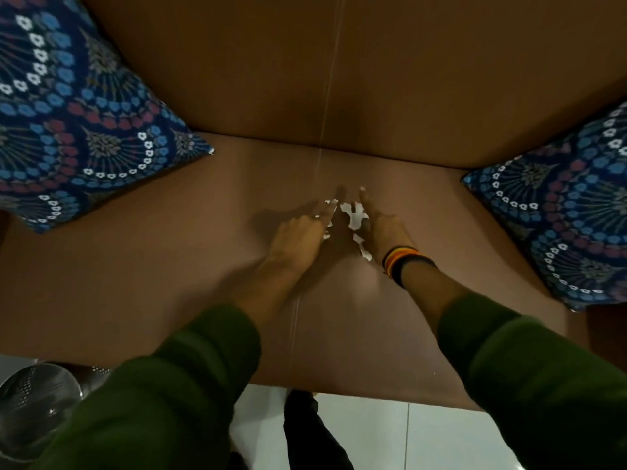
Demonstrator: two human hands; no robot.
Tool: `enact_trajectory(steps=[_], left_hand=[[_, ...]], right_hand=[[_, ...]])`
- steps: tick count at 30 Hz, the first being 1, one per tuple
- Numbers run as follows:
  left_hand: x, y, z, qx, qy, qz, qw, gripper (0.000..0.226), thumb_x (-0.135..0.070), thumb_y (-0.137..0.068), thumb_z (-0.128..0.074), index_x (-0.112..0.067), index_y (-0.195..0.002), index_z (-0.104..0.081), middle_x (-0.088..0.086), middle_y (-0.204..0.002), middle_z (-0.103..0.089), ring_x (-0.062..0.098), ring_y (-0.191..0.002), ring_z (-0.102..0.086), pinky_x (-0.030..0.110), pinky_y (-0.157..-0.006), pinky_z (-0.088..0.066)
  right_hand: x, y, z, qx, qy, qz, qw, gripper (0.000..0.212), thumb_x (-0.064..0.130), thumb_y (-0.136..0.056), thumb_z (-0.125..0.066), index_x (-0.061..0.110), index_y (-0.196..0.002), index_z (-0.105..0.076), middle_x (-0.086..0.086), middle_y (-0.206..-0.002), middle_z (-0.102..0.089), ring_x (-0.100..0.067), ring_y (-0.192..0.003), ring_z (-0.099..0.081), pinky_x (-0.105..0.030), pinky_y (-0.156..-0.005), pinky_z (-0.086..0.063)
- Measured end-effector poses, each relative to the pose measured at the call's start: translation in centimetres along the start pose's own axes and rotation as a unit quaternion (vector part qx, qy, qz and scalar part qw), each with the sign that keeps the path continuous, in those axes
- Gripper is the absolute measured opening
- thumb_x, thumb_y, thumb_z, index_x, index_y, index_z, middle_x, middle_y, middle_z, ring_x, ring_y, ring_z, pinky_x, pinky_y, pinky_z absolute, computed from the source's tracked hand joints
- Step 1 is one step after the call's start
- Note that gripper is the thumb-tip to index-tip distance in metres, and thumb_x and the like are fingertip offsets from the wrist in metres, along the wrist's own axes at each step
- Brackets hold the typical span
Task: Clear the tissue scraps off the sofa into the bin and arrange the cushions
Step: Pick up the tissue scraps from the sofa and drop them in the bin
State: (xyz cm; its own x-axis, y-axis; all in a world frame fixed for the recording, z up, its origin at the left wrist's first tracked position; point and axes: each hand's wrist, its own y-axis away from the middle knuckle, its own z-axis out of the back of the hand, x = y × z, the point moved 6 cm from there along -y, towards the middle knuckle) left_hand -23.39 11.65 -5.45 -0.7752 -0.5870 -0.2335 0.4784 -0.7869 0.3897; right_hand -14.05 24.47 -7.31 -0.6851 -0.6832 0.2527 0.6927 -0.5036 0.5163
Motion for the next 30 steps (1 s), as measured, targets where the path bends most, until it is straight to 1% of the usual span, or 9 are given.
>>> enact_trajectory(steps=[6, 8, 10, 13, 16, 20, 25, 28, 30], left_hand=[[-0.4, -2.1, -1.1, -0.037, -0.033, 0.048, 0.998, 0.034, -0.012, -0.103, -0.051, -0.015, -0.137, -0.058, 0.014, -0.103, -0.073, 0.035, -0.093, -0.072, 0.039, -0.065, -0.049], [0.1, -1.0, -0.9, -0.055, -0.029, 0.066, 0.996, 0.025, -0.016, -0.105, -0.051, -0.009, -0.121, -0.069, 0.016, -0.095, -0.075, 0.035, -0.086, -0.073, 0.039, -0.063, -0.050], [0.9, 0.7, -0.5, -0.059, -0.002, 0.093, 0.994, 0.026, -0.019, -0.103, -0.053, -0.005, -0.101, -0.076, 0.017, -0.091, -0.075, 0.036, -0.083, -0.074, 0.039, -0.063, -0.052], [3.2, 4.7, 0.3, -0.102, 0.073, 0.126, 0.984, 0.023, -0.020, -0.100, -0.057, -0.008, -0.099, -0.076, 0.016, -0.093, -0.075, 0.038, -0.082, -0.074, 0.042, -0.066, -0.058], [6.7, 9.6, 0.8, -0.149, 0.128, 0.131, 0.972, 0.016, -0.021, -0.098, -0.062, -0.019, -0.107, -0.076, 0.009, -0.093, -0.075, 0.032, -0.077, -0.075, 0.039, -0.065, -0.059], [13.0, 16.9, 0.3, -0.164, 0.162, 0.164, 0.959, 0.018, -0.024, -0.100, -0.058, -0.017, -0.094, -0.074, 0.005, -0.094, -0.074, 0.029, -0.074, -0.073, 0.040, -0.065, -0.059], [23.6, 28.8, -0.5, -0.198, 0.215, 0.249, 0.923, 0.021, -0.023, -0.102, -0.057, -0.015, -0.094, -0.076, 0.003, -0.100, -0.077, 0.028, -0.073, -0.072, 0.037, -0.067, -0.056], [30.4, 36.9, -2.5, -0.230, 0.256, 0.315, 0.884, 0.023, -0.018, -0.102, -0.060, -0.009, -0.086, -0.074, 0.007, -0.083, -0.075, 0.020, -0.068, -0.069, 0.035, -0.068, -0.060], [34.7, 41.5, -5.0, -0.223, 0.269, 0.372, 0.860, 0.021, -0.018, -0.102, -0.061, -0.006, -0.091, -0.074, 0.010, -0.087, -0.075, 0.023, -0.078, -0.071, 0.031, -0.073, -0.058]], right_hand=[[0.5, -0.7, -1.9, -0.014, -0.056, 0.006, 0.998, 0.037, 0.002, -0.085, -0.061, 0.013, -0.118, -0.071, -0.013, -0.114, -0.073, -0.032, -0.107, -0.067, -0.038, -0.094, -0.054], [0.1, 1.1, -2.7, -0.031, -0.114, -0.021, 0.993, 0.031, 0.003, -0.086, -0.060, 0.013, -0.111, -0.075, -0.010, -0.112, -0.075, -0.028, -0.107, -0.068, -0.030, -0.099, -0.051], [0.4, 4.0, -3.2, -0.053, -0.142, -0.027, 0.988, 0.023, 0.007, -0.086, -0.062, 0.014, -0.101, -0.079, -0.008, -0.106, -0.076, -0.025, -0.100, -0.070, -0.022, -0.092, -0.049], [2.6, 8.0, -4.4, -0.056, -0.170, -0.013, 0.984, 0.015, 0.009, -0.082, -0.065, 0.016, -0.082, -0.078, -0.005, -0.094, -0.077, -0.024, -0.092, -0.072, -0.026, -0.089, -0.054], [6.4, 10.7, -5.9, -0.042, -0.183, -0.009, 0.982, 0.015, 0.011, -0.084, -0.064, 0.017, -0.084, -0.077, -0.001, -0.091, -0.077, -0.020, -0.087, -0.072, -0.032, -0.087, -0.058], [13.7, 13.4, -7.6, -0.045, -0.182, 0.027, 0.982, 0.015, 0.013, -0.084, -0.066, 0.021, -0.086, -0.078, 0.004, -0.086, -0.076, -0.014, -0.079, -0.071, -0.027, -0.082, -0.058], [26.8, 16.6, -11.0, -0.023, -0.151, 0.111, 0.982, 0.015, 0.017, -0.085, -0.068, 0.026, -0.073, -0.071, 0.010, -0.074, -0.069, -0.005, -0.066, -0.063, -0.025, -0.073, -0.057], [35.5, 18.7, -15.0, 0.010, -0.147, 0.151, 0.977, 0.014, 0.013, -0.085, -0.068, 0.023, -0.086, -0.077, 0.008, -0.088, -0.074, -0.011, -0.079, -0.068, -0.027, -0.083, -0.058], [41.1, 19.9, -18.8, 0.036, -0.141, 0.186, 0.972, 0.022, 0.010, -0.085, -0.067, 0.023, -0.099, -0.077, 0.006, -0.104, -0.075, -0.013, -0.094, -0.069, -0.026, -0.094, -0.054]])
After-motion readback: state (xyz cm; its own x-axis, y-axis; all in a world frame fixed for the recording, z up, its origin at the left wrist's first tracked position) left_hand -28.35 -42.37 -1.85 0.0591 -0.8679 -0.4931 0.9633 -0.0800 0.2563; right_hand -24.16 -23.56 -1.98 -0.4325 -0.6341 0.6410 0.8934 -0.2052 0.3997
